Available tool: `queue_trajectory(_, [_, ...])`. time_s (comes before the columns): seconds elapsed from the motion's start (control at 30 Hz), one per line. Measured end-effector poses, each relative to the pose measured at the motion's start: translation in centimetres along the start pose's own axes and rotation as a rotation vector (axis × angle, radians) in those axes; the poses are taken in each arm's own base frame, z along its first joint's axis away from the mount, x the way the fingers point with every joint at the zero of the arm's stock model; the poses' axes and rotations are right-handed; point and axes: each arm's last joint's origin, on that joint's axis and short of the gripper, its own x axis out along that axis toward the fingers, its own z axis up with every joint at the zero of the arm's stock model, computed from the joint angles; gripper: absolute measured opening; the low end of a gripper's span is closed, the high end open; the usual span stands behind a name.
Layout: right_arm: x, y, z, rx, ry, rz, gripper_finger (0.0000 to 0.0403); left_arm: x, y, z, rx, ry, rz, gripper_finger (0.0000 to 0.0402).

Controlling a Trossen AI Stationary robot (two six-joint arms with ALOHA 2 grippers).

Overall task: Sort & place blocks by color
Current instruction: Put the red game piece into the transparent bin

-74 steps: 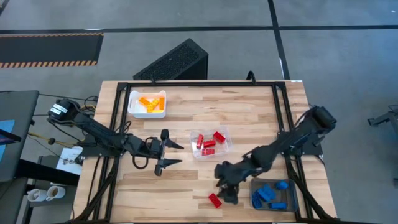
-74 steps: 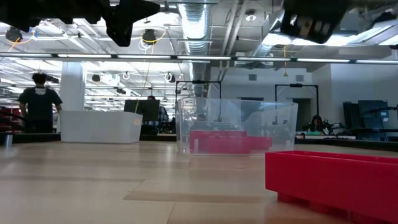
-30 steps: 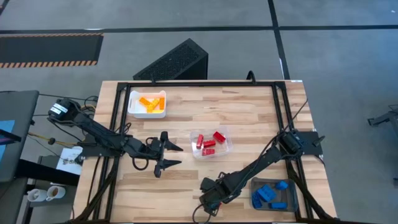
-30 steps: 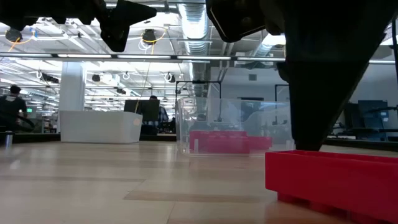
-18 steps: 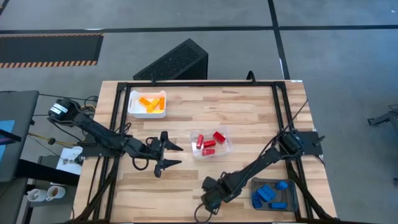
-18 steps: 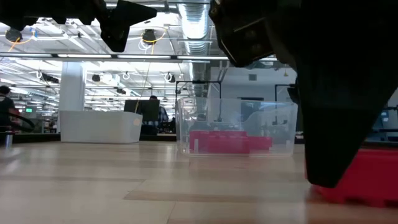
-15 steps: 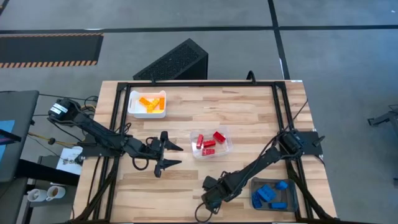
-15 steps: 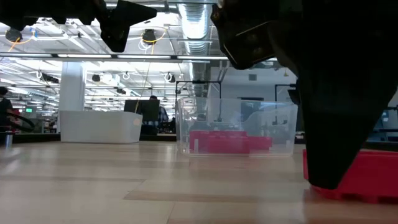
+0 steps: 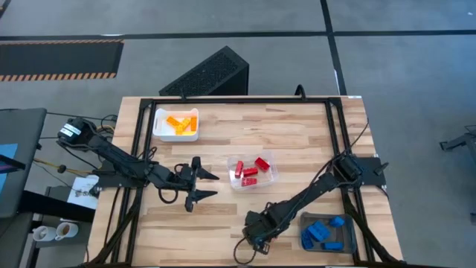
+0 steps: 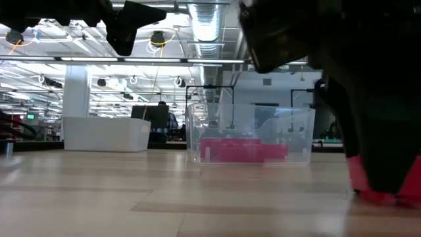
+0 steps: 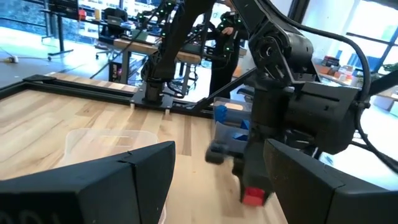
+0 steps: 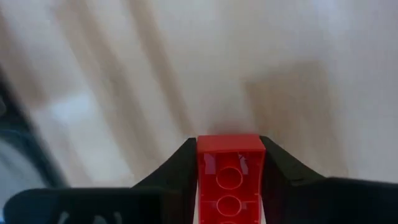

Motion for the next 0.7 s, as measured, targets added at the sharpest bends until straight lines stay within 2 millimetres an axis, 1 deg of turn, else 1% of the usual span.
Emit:
queue_trajectory(0.07, [-1.0,-0.7,0.4,-0.01,-0.02,-0.023,0.0123,0.0,0.0,0.0,0.0,-0.002,0.007,0.0233])
queue_trajectory(0.17, [-4.2,-2.0,1.5,-0.033,-0.131,-0.067,0.0123,0.0,0.0,0.0,0.008,-0.003,0.007,0.0233])
queue_trajectory(0.3, [-7.8,-4.6,2.7,-0.046,-0.251,-0.197,0.0131,0.0,0.0,0.0,0.013,-0.004,0.007,0.0233])
queue_trajectory(0.43, [-11.6,-7.0,4.6,-0.07,-0.439,-0.28,0.0131,0.0,0.0,0.0,0.015,-0.005,0.008,0.0233])
queue_trajectory(0.5, [-12.4,-8.4,5.6,-0.088,-0.478,-0.332,0.0129,0.0,0.0,0.0,0.015,-0.005,0.007,0.0233])
queue_trajectory(0.57, [-12.6,-9.7,6.8,-0.086,-0.481,-0.351,0.0129,0.0,0.0,0.0,0.021,-0.005,0.007,0.0233])
queue_trajectory(0.63, [-12.7,-10.8,7.7,-0.086,-0.472,-0.35,0.0132,0.0,0.0,0.0,0.032,-0.002,0.009,0.0233])
queue_trajectory(0.7, [-12.1,-11.7,8.5,-0.09,-0.442,-0.347,0.0138,0.0,0.0,0.1,0.032,-0.004,0.008,0.0233])
